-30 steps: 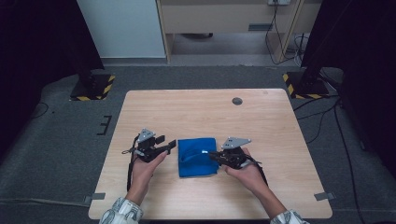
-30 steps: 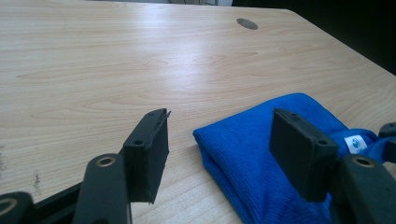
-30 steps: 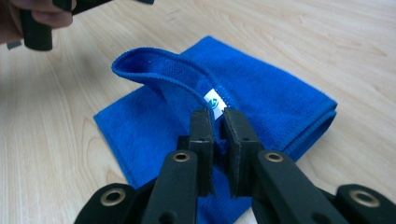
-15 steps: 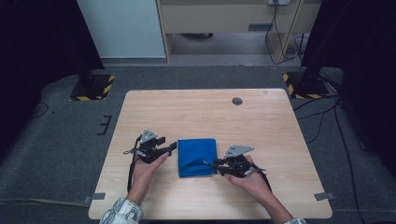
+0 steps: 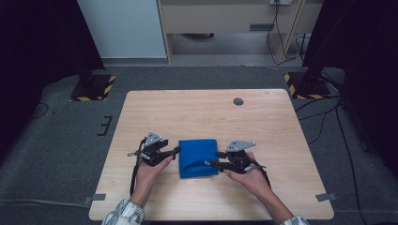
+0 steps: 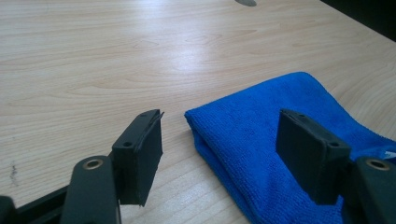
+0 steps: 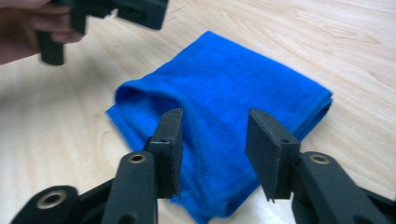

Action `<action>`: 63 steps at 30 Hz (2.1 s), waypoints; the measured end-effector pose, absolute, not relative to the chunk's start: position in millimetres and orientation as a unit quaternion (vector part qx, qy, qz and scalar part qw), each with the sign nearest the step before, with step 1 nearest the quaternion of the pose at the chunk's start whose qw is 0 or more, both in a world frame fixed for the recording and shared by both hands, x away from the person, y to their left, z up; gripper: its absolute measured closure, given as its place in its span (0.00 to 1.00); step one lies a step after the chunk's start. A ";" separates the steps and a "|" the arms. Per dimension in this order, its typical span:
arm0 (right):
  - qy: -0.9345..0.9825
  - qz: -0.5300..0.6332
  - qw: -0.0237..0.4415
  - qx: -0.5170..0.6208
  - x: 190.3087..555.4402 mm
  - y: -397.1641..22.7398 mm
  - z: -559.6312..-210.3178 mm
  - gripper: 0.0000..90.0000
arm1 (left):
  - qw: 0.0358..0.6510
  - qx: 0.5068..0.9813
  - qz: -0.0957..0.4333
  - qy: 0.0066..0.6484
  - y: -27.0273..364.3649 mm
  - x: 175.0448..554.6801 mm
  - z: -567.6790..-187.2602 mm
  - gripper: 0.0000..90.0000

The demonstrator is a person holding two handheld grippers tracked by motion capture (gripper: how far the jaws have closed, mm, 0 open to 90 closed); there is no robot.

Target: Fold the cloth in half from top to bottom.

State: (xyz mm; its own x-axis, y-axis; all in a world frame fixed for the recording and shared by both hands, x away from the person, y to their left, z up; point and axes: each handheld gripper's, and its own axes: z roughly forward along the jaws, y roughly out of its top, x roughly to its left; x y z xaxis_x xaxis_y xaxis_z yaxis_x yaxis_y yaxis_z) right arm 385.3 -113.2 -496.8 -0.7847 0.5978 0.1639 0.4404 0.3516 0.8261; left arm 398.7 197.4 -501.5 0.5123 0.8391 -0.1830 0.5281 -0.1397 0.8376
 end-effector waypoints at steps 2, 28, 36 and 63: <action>0.817 0.469 0.087 0.324 390.7 -110.0 -497.3 0.58 | 0.462 0.737 0.170 0.463 196.3 397.8 -501.3 0.34; 0.855 0.405 0.108 0.304 388.7 -88.3 -524.9 0.37 | 0.398 0.790 0.184 0.429 184.7 379.7 -521.5 0.22; 0.852 0.410 0.106 0.308 389.6 -86.4 -521.8 0.21 | 0.422 0.769 0.188 0.442 188.7 380.4 -513.7 0.13; 0.809 0.446 0.145 0.355 404.8 -127.0 -489.2 0.12 | 0.441 0.730 0.193 0.486 238.1 389.9 -503.3 0.07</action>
